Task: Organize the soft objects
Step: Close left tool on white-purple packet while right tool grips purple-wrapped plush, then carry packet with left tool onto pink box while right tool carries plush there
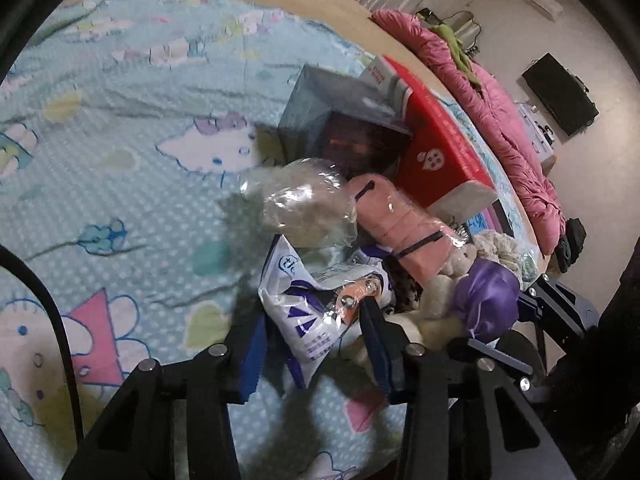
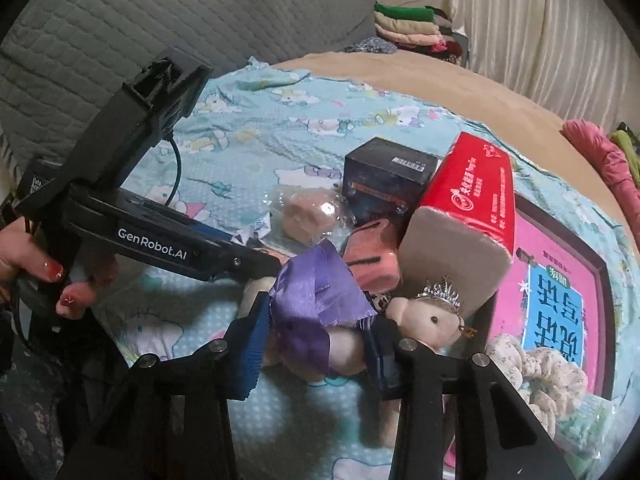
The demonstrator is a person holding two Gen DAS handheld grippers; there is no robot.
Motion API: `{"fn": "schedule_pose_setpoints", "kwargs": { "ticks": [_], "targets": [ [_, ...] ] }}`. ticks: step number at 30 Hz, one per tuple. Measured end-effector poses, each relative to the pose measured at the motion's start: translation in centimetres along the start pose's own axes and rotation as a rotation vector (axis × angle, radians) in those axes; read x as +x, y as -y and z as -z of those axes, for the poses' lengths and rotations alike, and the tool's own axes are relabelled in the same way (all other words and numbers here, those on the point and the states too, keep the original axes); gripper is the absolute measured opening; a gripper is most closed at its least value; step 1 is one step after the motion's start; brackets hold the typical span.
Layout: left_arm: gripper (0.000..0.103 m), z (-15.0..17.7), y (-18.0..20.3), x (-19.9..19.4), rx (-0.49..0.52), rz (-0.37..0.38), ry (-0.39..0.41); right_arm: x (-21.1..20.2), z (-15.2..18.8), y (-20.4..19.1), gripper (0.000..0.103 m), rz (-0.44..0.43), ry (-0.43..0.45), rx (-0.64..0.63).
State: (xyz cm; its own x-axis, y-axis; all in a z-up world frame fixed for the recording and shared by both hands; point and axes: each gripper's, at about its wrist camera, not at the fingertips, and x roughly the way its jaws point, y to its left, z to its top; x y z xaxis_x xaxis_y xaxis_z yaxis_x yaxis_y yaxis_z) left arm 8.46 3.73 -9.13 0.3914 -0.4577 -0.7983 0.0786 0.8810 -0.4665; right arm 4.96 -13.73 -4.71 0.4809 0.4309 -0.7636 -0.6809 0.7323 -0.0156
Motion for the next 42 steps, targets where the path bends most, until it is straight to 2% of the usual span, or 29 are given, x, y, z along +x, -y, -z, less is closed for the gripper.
{"fn": "schedule_pose_setpoints", "kwargs": {
  "ticks": [8,11,22,28,42],
  "targets": [
    [0.038,0.7,0.3,-2.6,-0.004,-0.029,0.069,-2.4,0.0,1.0,0.042,-0.005,0.058,0.053],
    [0.038,0.9,0.7,-4.0,-0.001,-0.065,0.096,-3.3,0.0,1.4,0.041,-0.003,0.081,0.072],
    [0.038,0.5,5.6,-8.7,0.122,-0.141,0.207,-7.1,-0.6,2.9,0.041,0.014,0.191,0.146],
    [0.038,0.0,7.5,-10.0,0.127,-0.16,0.227,-9.0,-0.6,3.8,0.041,0.04,0.233,0.18],
    [0.038,-0.7,12.8,-10.5,0.214,-0.164,0.244,-12.6,-0.1,6.3,0.041,0.081,0.319,0.254]
  ]
}}
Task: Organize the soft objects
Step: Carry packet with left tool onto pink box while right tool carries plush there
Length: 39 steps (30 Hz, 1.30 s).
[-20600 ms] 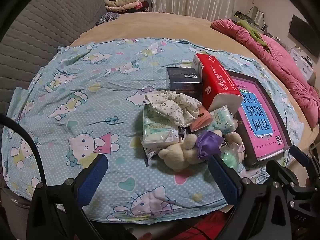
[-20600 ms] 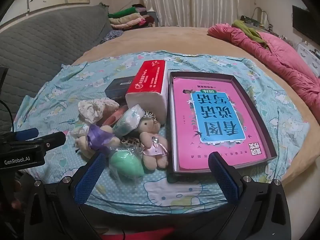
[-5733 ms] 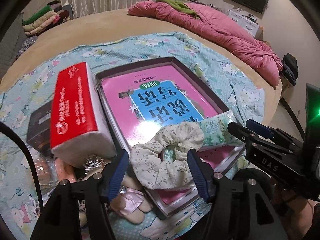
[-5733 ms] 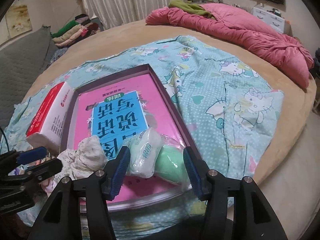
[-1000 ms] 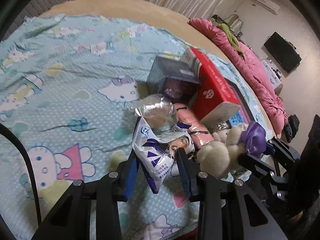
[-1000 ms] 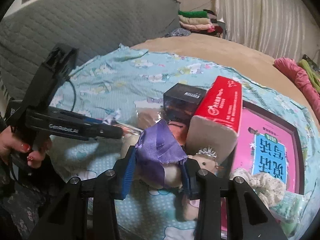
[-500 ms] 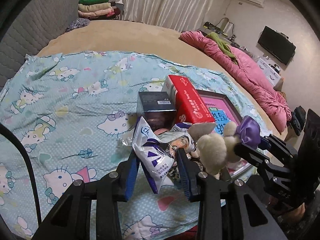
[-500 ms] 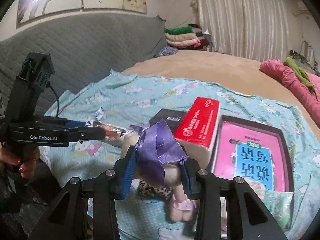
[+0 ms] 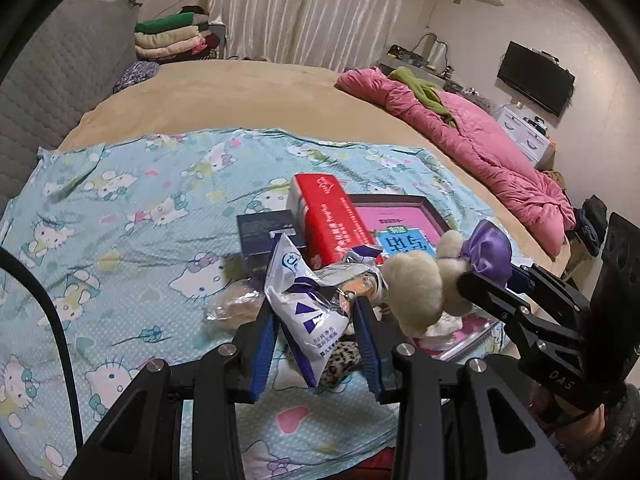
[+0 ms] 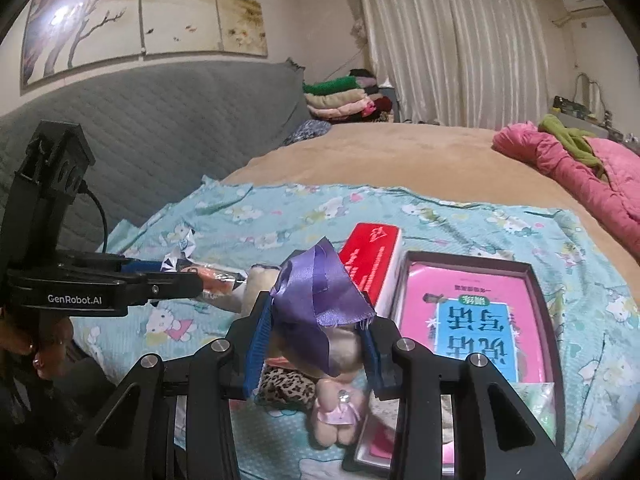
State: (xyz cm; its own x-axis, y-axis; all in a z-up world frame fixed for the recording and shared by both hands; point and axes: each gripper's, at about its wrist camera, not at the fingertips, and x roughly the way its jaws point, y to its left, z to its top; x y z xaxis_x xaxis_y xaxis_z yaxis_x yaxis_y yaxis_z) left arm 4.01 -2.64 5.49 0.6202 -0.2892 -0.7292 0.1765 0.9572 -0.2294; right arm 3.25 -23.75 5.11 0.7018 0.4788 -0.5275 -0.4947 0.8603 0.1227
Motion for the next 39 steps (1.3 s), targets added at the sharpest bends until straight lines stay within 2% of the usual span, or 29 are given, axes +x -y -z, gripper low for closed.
{"fn": "schedule_pose_setpoints", "kwargs": {
  "ticks": [18,39],
  "targets": [
    [0.038,-2.8,5.1,0.7,0.088,0.009,0.02,-3.1,-0.1,3.9,0.041,0.065,0.076,0.093],
    [0.038,-4.1,10.3,4.1,0.17,0.057,-0.013,-5.4,1.2,9.5,0.042,0.18,0.112,0.217]
  ]
}}
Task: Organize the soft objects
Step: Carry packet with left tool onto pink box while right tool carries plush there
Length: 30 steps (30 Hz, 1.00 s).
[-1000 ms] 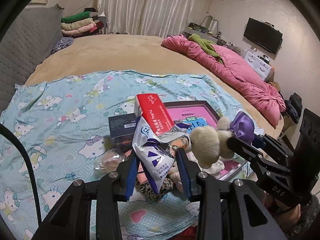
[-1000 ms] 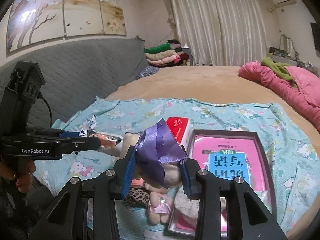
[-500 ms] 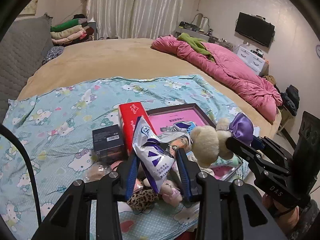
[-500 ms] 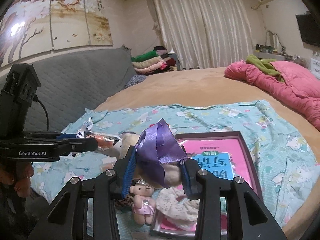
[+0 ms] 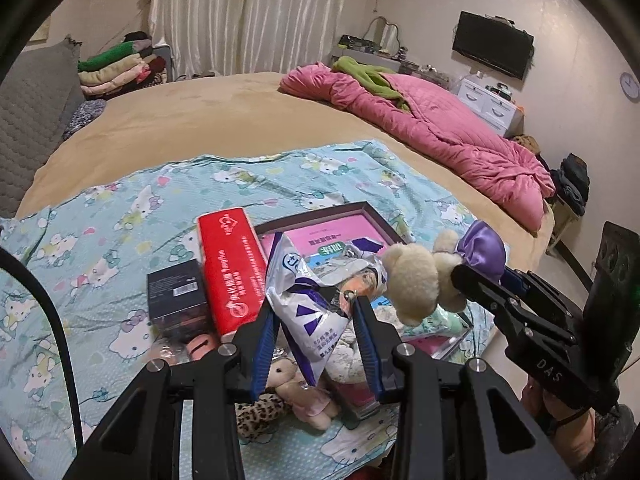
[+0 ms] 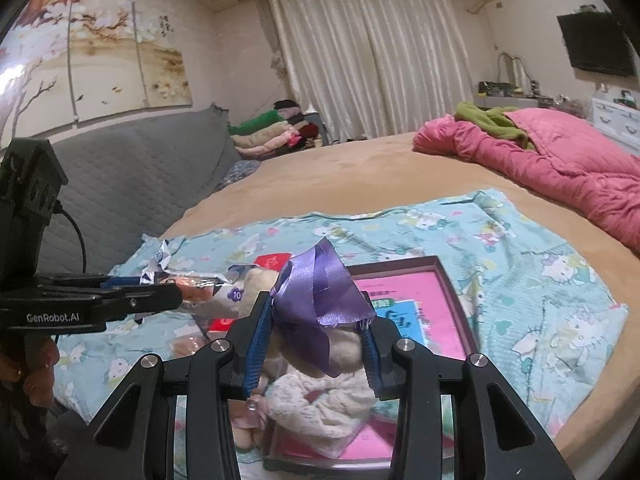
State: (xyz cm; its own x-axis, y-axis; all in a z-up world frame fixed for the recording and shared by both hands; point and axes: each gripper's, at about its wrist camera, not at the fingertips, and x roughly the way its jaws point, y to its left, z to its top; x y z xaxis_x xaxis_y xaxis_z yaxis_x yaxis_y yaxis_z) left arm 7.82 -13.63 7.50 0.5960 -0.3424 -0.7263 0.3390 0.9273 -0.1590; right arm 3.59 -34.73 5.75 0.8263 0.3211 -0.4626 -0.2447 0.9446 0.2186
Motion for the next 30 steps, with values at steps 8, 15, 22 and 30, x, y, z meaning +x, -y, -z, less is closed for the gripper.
{"fn": "schedule_pose_setpoints", "kwargs": {
  "ticks": [8,15,22,30],
  "targets": [
    [0.038,0.0,1.7,2.0,0.029,0.017,-0.029,-0.2,0.4,2.2,0.042,0.046,0.0,0.051],
    [0.038,0.1,2.6,4.4,0.031,0.032,-0.061,-0.1,0.7,4.0,0.042,0.084,-0.007,0.084],
    [0.038,0.8,3.3,7.3,0.039,0.022,-0.112,0.1,1.1,6.4,0.042,0.143,-0.011,0.156],
    [0.038,1.7,3.6,10.1,0.057,-0.009,-0.159,0.7,1.7,8.6,0.042,0.214,-0.021,0.201]
  ]
}}
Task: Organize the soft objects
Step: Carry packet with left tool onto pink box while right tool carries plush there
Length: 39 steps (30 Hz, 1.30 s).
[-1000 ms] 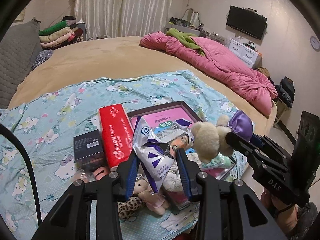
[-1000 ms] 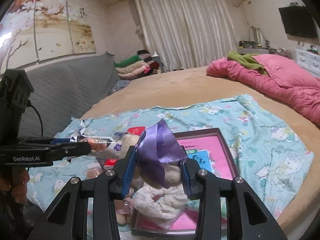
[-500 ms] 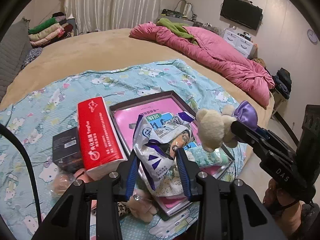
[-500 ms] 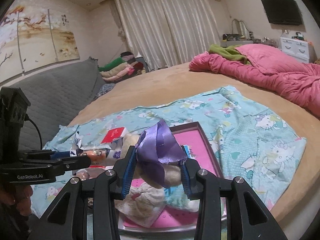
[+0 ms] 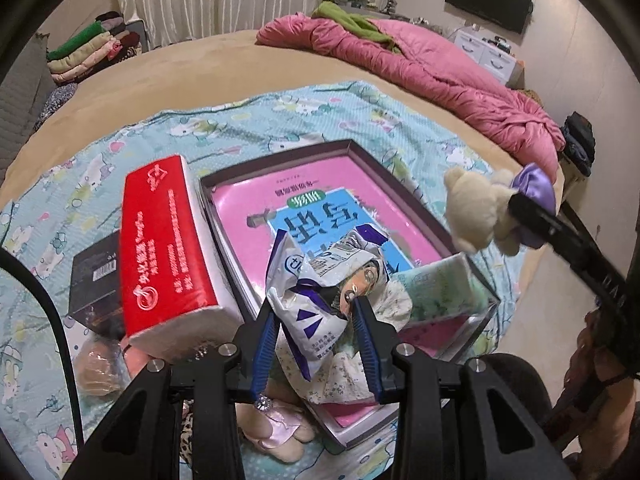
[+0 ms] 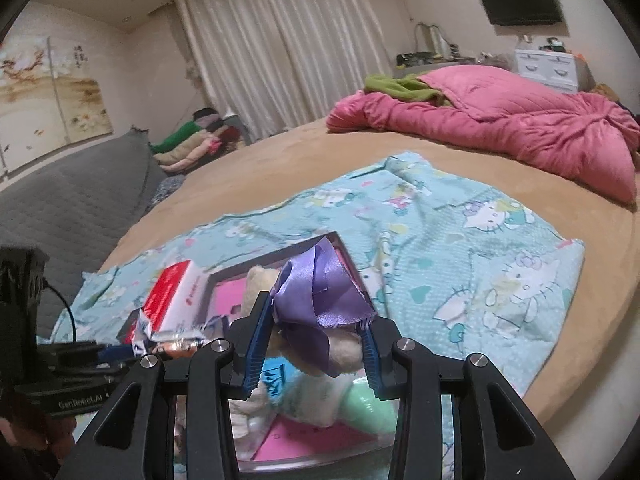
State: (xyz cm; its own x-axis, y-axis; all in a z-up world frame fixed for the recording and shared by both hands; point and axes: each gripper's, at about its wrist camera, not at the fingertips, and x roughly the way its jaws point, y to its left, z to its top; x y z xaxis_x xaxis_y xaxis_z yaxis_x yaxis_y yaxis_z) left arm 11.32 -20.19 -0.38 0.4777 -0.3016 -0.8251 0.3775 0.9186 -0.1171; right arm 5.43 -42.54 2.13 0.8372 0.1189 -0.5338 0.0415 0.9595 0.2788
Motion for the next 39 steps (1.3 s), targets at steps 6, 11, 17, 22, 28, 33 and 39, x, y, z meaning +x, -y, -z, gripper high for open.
{"fn": "schedule_pose_setpoints", "kwargs": {
  "ticks": [6,11,17,22,28,33,39],
  "targets": [
    [0.038,0.4,0.5,1.3,0.027,-0.018,-0.028,1.2,0.0,0.6,0.042,0.022,-0.011,0.014],
    [0.038,0.6,0.4,2.1,0.026,-0.017,-0.046,2.3,0.0,0.8,0.042,0.036,-0.026,0.018],
    [0.038,0.6,0.5,2.8,0.025,-0.012,-0.061,3.7,0.1,1.2,0.042,0.062,-0.053,0.016],
    [0.038,0.8,0.5,3.2,0.025,-0.007,-0.069,4.5,0.4,1.6,0.042,0.086,-0.07,0.018],
    [0.038,1.0,0.6,3.5,0.025,0.0,-0.077,5.2,0.5,1.8,0.042,0.107,-0.079,0.005],
    [0.038,1.2,1.0,3.9,0.037,0.01,-0.091,5.7,0.7,1.6,0.042,0.112,-0.099,-0.008],
    [0.038,1.4,1.2,4.2,0.043,0.016,-0.102,6.9,1.2,1.7,0.042,0.104,-0.155,-0.011]
  ]
}}
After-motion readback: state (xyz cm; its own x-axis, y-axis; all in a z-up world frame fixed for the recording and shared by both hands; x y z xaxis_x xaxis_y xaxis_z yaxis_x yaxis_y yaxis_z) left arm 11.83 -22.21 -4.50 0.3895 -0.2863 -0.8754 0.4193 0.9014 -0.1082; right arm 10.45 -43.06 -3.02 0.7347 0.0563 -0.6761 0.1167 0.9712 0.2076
